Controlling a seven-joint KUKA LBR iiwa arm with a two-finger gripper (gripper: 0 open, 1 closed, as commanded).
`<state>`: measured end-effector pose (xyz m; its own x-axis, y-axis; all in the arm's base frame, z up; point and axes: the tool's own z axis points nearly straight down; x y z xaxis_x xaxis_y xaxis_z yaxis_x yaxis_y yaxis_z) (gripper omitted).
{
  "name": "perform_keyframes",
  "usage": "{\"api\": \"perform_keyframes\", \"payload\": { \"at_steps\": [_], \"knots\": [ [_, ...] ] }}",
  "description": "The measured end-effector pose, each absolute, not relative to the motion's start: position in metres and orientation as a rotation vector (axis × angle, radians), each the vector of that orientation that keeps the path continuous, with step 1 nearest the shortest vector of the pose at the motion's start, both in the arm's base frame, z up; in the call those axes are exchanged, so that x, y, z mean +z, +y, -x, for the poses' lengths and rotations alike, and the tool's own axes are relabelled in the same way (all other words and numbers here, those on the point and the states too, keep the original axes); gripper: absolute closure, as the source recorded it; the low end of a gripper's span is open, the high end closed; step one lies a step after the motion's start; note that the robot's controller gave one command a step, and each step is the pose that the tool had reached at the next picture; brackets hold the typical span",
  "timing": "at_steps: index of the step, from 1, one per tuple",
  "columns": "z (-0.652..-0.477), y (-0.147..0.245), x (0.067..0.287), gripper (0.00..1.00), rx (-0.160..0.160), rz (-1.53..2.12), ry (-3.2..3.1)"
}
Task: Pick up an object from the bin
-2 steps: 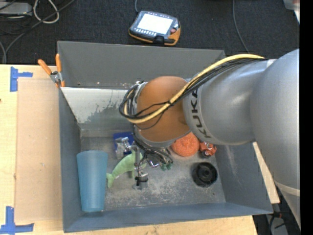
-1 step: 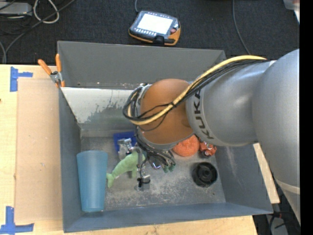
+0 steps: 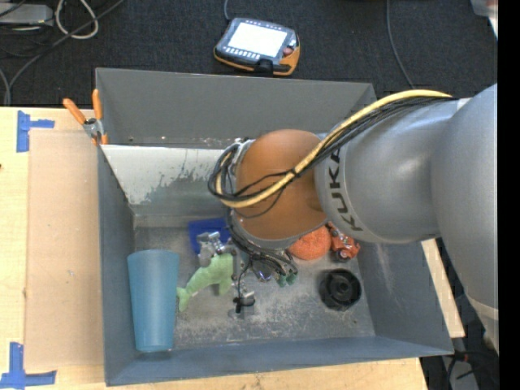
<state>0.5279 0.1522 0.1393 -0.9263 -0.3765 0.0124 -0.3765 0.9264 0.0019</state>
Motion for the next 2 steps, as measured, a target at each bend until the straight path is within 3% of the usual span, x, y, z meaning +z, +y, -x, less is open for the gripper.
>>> {"api": "perform_keyframes", "payload": {
  "at_steps": [1,2],
  "knots": [
    [-0.55,0.162,0.087,0.0,-0.004,-0.953,-2.981],
    [-0.542,0.144,0.105,0.0,-0.004,-0.759,-3.041]
  ]
}}
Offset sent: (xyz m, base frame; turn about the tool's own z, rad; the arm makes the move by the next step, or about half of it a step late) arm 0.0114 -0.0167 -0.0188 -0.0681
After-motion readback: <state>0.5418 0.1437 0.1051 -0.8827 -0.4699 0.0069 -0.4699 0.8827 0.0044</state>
